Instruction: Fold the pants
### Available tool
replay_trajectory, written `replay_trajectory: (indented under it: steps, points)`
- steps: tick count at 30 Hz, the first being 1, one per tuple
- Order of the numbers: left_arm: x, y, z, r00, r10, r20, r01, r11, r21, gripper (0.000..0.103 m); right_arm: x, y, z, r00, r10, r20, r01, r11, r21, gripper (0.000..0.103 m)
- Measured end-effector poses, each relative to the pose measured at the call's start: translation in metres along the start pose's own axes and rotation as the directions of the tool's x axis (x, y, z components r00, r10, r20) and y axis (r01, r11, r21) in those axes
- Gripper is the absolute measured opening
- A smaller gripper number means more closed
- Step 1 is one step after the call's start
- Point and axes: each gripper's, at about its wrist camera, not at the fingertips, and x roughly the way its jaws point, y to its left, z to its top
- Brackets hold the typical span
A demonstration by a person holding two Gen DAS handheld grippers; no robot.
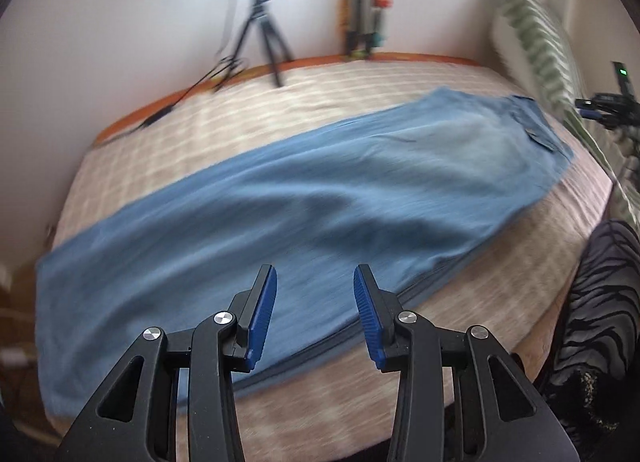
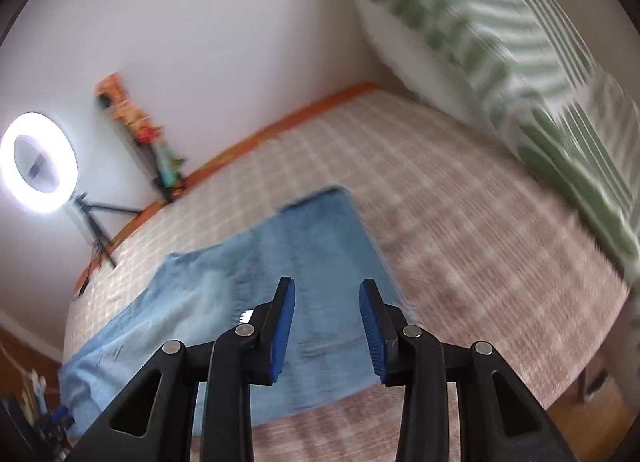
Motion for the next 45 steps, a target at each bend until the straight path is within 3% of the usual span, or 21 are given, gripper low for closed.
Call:
replay_trajectory:
  steps: [4, 9, 16, 19, 21, 25, 31, 34, 40, 44, 45]
  points:
    - [0.000, 0.022, -0.014, 1.000, 0.013, -0.020, -0.015, 0.996, -0.083, 0.039, -0.004, 0.054, 0.006, 0.996, 0.093, -0.004, -0.093, 0.983, -0.158, 0.041]
    - [-0.001, 0.035, -0.025, 0.999, 0.010, -0.036, -0.015, 0.989, -0.145, 0.041, 0.007, 0.137, 0.006, 0.980, 0.193, -0.050, -0.197, 0.903, -0.381, 0.043]
    - [0.004, 0.045, -0.033, 0.999, 0.006, -0.049, -0.016, 0.980, -0.198, 0.042, 0.047, 0.247, -0.010, 0.935, 0.290, -0.205, -0.354, 0.716, -0.602, 0.048]
    - [0.008, 0.053, -0.035, 0.998, 0.020, -0.067, -0.035, 0.974, -0.223, 0.044, 0.072, 0.292, -0.024, 0.903, 0.317, -0.292, -0.430, 0.625, -0.652, 0.048]
    - [0.009, 0.059, -0.037, 0.997, 0.025, -0.077, -0.043, 0.969, -0.241, 0.044, 0.085, 0.319, -0.036, 0.891, 0.306, -0.334, -0.453, 0.566, -0.689, 0.047]
    - [0.009, 0.073, -0.041, 0.996, 0.020, -0.088, -0.045, 0.956, -0.289, 0.044, 0.122, 0.373, -0.070, 0.861, 0.257, -0.440, -0.509, 0.408, -0.758, 0.040]
    - [0.012, 0.090, -0.049, 0.993, 0.031, -0.112, -0.066, 0.943, -0.326, 0.044, 0.174, 0.415, -0.109, 0.819, 0.155, -0.552, -0.573, 0.242, -0.783, 0.039]
    - [0.017, 0.098, -0.053, 0.991, 0.031, -0.128, -0.074, 0.935, -0.347, 0.044, 0.190, 0.426, -0.117, 0.804, 0.131, -0.580, -0.594, 0.197, -0.780, 0.039]
    - [0.022, 0.103, -0.057, 0.990, 0.018, -0.137, -0.068, 0.927, -0.369, 0.044, 0.215, 0.436, -0.127, 0.796, 0.063, -0.601, -0.604, 0.144, -0.784, 0.039]
    - [0.024, 0.103, -0.058, 0.991, 0.017, -0.136, -0.066, 0.929, -0.365, 0.046, 0.221, 0.442, -0.126, 0.785, 0.058, -0.617, -0.618, 0.143, -0.773, 0.038]
    - [0.024, 0.103, -0.058, 0.991, 0.014, -0.134, -0.062, 0.929, -0.364, 0.047, 0.222, 0.443, -0.127, 0.785, 0.058, -0.617, -0.618, 0.145, -0.773, 0.032]
